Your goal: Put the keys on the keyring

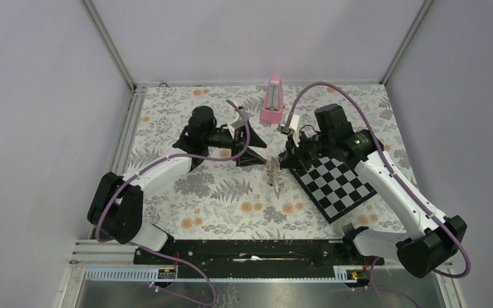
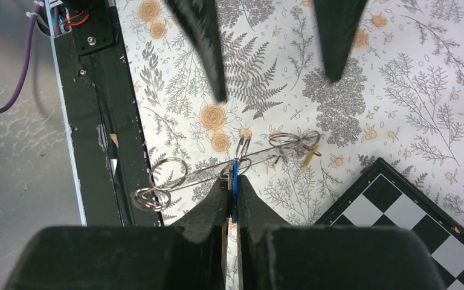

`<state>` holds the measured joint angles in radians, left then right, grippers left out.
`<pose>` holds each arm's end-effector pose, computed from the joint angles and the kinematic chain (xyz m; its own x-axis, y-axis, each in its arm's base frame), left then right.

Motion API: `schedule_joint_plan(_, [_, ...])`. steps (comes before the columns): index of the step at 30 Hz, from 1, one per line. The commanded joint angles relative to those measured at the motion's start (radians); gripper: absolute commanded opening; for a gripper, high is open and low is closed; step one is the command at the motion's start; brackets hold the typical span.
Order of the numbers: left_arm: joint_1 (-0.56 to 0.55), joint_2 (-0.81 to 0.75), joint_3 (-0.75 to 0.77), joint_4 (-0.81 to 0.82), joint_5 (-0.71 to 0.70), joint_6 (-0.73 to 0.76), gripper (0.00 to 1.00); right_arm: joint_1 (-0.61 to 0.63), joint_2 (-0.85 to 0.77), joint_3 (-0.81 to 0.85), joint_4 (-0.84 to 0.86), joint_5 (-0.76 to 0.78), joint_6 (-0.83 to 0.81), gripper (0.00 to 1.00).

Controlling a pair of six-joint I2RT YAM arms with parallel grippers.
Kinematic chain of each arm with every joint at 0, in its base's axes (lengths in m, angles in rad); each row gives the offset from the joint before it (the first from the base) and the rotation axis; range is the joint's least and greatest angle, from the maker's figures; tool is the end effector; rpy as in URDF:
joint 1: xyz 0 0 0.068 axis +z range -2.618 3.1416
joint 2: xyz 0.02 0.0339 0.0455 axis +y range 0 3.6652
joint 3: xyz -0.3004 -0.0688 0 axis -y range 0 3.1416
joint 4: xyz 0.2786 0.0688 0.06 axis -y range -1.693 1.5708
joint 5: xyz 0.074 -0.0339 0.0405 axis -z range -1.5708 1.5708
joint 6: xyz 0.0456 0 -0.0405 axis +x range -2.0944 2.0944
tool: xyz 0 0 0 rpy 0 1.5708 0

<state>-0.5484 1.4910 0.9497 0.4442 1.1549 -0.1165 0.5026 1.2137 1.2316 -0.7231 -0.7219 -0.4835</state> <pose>0.2835 -0.2221 0.3119 -0.1970 0.0653 -0.9782 0.9712 -0.1231 -0.2038 0.2264 0.1588 0.3898 -0.1298 -0.4695 -0.8733 -0.9746 0.2226 0.0252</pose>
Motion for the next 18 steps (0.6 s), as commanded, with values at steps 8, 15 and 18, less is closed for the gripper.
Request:
schedule_joint_plan(8, [0.265, -0.163, 0.097, -0.41, -0.171, 0.208, 0.86, 0.157, 0.175, 0.179, 0.046, 0.077, -0.018, 0.0])
schedule_joint_plan(15, [0.44, -0.22, 0.133, -0.461, -0.342, 0.142, 0.95, 0.244, 0.341, 0.339, 0.1, 0.081, -0.008, 0.0])
schedule_joint_plan(18, [0.51, -0.235, 0.131, -0.448, -0.391, 0.082, 0.97, 0.248, 0.378, 0.351, 0.124, 0.073, -0.005, 0.0])
